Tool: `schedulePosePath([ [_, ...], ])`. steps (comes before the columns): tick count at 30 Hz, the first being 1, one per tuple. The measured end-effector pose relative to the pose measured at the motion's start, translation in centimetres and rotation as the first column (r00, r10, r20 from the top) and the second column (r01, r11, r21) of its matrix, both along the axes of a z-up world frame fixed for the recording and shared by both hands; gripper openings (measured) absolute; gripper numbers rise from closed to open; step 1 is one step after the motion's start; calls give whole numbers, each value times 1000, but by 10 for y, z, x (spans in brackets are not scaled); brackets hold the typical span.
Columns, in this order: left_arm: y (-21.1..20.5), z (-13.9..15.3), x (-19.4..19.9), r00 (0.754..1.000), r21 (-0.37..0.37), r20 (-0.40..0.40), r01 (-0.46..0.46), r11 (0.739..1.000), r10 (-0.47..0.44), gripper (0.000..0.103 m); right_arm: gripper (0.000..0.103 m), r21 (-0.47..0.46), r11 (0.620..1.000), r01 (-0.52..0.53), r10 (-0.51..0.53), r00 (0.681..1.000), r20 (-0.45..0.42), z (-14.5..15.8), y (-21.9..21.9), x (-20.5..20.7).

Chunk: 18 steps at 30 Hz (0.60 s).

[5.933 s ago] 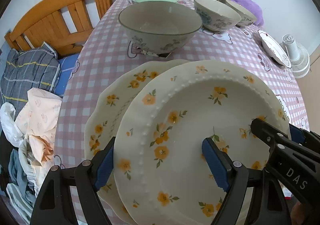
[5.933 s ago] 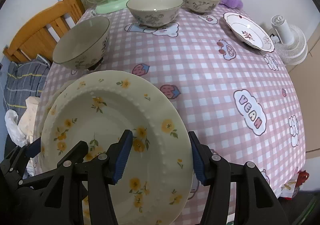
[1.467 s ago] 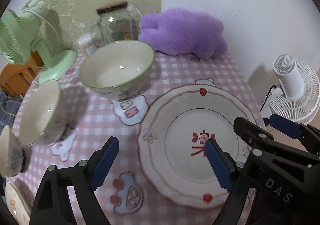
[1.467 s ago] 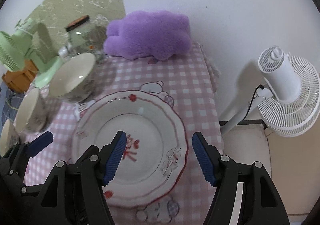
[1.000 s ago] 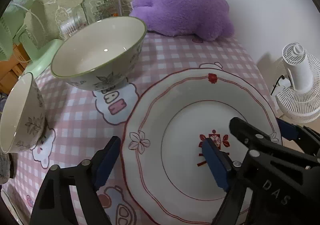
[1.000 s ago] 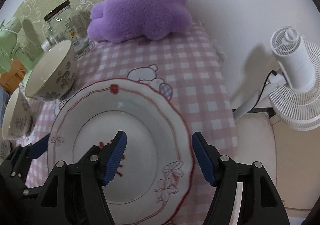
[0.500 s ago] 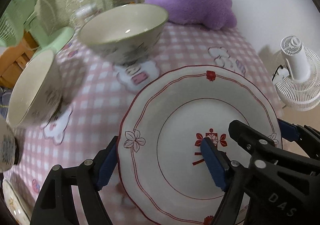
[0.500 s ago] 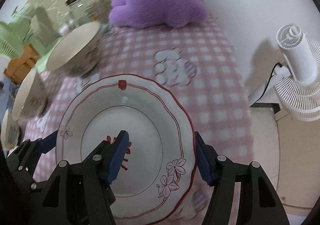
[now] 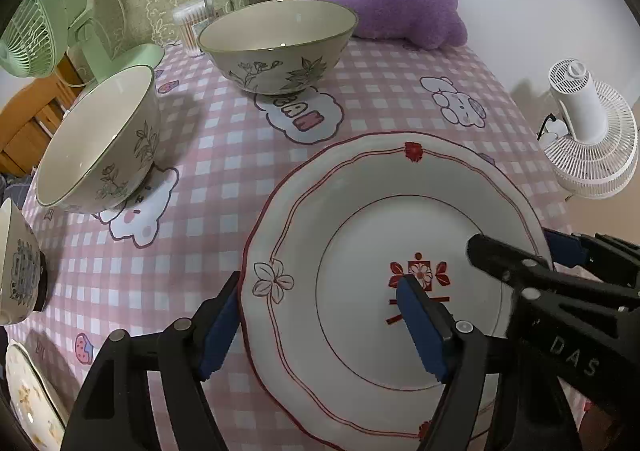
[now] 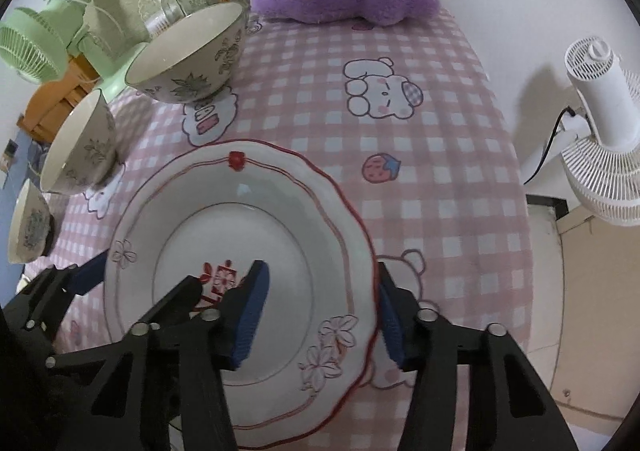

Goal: Organize plates and bowls
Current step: 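Lift the red-rimmed white plate with both grippers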

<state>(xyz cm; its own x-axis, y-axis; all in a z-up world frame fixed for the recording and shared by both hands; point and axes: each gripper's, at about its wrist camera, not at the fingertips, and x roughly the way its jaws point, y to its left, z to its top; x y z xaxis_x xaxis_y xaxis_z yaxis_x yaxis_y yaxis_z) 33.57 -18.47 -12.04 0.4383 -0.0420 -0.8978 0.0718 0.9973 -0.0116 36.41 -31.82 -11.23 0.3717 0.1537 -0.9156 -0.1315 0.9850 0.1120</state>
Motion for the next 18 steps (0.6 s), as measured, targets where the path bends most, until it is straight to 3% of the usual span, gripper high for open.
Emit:
schedulePosePath([
  [11, 7, -4, 12, 1000, -41, 0, 9, 999, -9, 72, 42, -31, 999, -33, 34, 999, 42, -4, 1, 13],
  [14, 13, -4, 15, 1000, -65, -5, -16, 998, 16, 64, 42, -49, 995, -84, 87, 995, 58, -4, 3, 12],
  [18, 11, -3, 15, 1000, -45, -1, -26, 999, 26, 64, 42, -50, 996, -77, 80, 996, 47, -3, 3, 11],
])
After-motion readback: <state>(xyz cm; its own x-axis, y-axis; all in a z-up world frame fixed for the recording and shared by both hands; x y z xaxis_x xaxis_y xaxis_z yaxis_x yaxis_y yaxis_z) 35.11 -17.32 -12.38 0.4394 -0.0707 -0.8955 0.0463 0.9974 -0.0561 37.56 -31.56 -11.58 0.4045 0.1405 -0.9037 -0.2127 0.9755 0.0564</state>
